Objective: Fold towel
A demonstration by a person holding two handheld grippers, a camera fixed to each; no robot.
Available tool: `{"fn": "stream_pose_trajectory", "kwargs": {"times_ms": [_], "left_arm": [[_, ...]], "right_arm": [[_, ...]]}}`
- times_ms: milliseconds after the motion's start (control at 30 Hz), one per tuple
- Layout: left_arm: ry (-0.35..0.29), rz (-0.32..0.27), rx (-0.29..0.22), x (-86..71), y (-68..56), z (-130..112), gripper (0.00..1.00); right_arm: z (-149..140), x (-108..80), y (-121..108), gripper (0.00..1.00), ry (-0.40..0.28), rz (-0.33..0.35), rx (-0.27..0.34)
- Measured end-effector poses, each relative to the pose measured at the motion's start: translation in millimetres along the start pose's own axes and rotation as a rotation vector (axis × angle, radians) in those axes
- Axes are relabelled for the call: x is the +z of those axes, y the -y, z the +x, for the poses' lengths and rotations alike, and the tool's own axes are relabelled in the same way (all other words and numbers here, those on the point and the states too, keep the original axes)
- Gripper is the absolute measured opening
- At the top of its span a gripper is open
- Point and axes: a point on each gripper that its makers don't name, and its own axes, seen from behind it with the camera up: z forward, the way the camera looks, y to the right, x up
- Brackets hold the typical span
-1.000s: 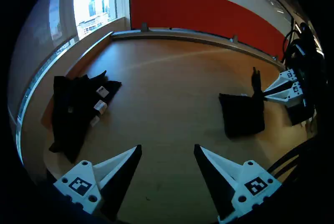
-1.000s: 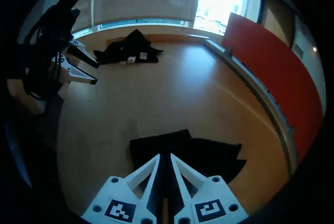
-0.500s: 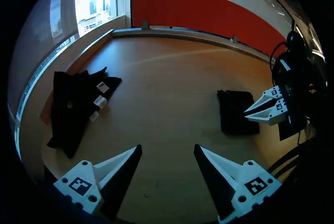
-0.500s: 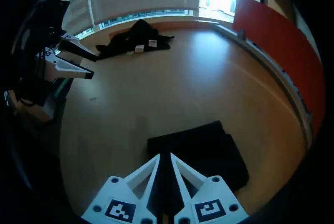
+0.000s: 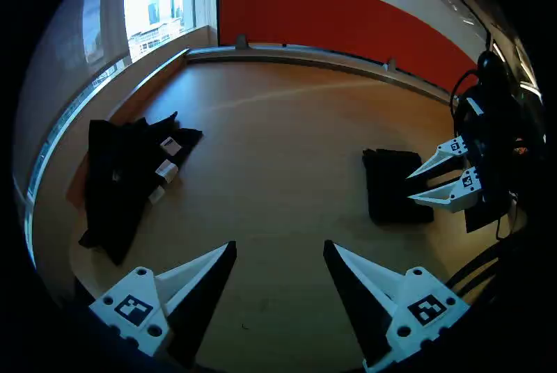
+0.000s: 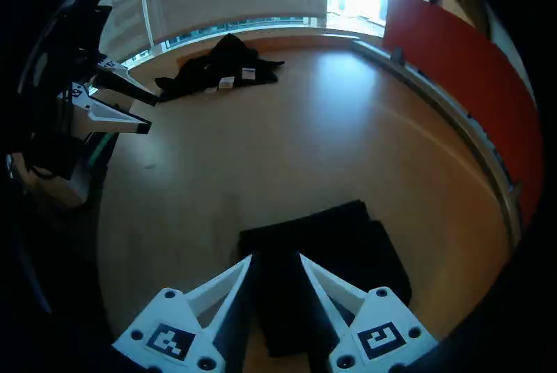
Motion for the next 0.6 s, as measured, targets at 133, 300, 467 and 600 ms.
{"fn": "stream_pose_trajectory", "kwargs": {"times_ms": [133, 300, 467, 600], "left_arm": [[0.000, -0.001, 0.000, 0.2, -1.0, 0, 0.93], [-0.001, -0.001, 0.001, 1.2, -2.2, 1, 0.92], [-0.002, -0.002, 0.005, 2.1, -3.8, 2, 0.93], [-0.002, -0.003, 0.007, 2.6, -4.7, 2, 0.93]], "right_arm": [[-2, -3.1, -2, 0.50, -0.002, -0.006, 0.000], [-8, -8.0, -2, 0.55, 0.003, -0.011, 0.006], [-18, -13.8, -3, 0.60, 0.010, -0.018, 0.021], [-30, -19.9, -3, 0.60, 0.019, -0.030, 0.039]]}}
